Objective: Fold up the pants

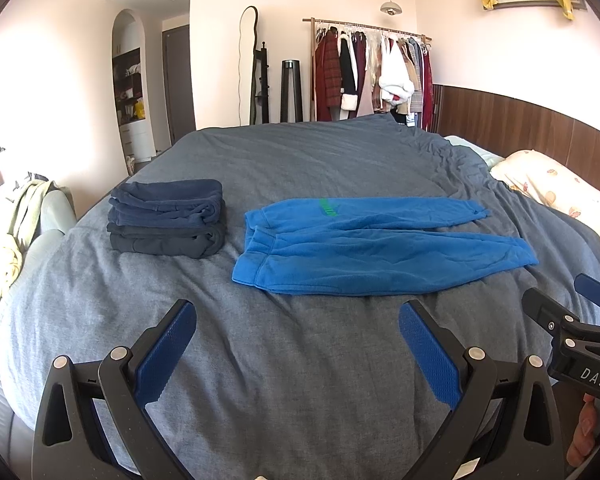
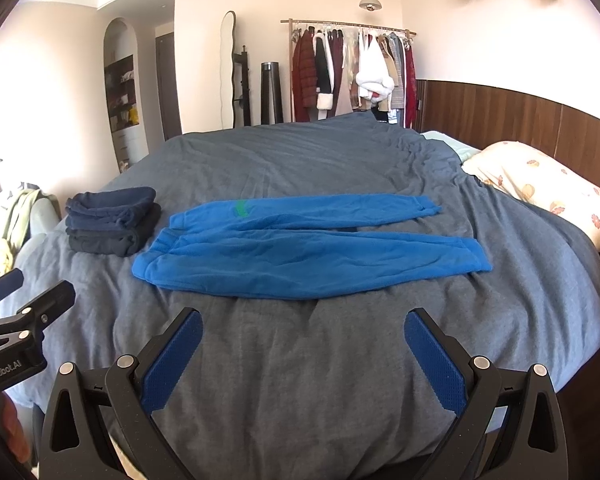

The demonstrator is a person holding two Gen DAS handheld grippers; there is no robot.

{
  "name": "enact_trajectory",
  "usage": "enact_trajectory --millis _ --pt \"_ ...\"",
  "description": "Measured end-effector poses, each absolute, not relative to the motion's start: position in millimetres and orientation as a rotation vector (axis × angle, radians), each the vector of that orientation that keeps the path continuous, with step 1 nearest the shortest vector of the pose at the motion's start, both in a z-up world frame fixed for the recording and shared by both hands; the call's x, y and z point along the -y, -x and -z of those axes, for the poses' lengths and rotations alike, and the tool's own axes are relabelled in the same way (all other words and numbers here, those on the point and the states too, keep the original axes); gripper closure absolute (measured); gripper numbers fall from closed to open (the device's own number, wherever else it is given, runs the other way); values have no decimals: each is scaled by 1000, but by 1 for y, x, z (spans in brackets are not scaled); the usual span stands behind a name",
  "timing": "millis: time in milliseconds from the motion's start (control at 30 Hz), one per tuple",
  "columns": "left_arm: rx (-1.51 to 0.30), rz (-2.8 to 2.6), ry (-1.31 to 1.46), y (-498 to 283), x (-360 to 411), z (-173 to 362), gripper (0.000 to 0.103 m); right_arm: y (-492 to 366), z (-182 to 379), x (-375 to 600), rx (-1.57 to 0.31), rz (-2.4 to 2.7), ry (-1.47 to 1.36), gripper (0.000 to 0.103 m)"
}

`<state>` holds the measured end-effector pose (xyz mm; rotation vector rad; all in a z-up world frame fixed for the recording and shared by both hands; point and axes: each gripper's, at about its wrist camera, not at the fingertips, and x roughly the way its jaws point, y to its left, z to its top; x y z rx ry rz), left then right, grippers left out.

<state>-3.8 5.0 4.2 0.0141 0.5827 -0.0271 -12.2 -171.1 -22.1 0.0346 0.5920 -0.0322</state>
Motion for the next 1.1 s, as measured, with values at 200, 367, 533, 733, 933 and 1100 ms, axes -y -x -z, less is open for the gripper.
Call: enact_trajectory --millis 200,367,533,733,933,1100 --pt "-583 26 -15 4 -5 -4 0 12 23 170 -593 31 -32 1" --pt "-578 26 -16 4 -7 -3 0 13 26 168 -593 30 -28 1" --pt "-576 25 -18 3 -8 -3 0 11 27 167 -594 28 -27 1" --pt "-573 24 -17 3 -8 -4 0 11 27 166 -593 29 -25 1" --pt "-571 25 -17 4 -9 -5 0 10 27 163 -589 28 -18 1" --pt "-569 24 -18 3 -9 -5 0 10 26 163 -588 30 -19 1"
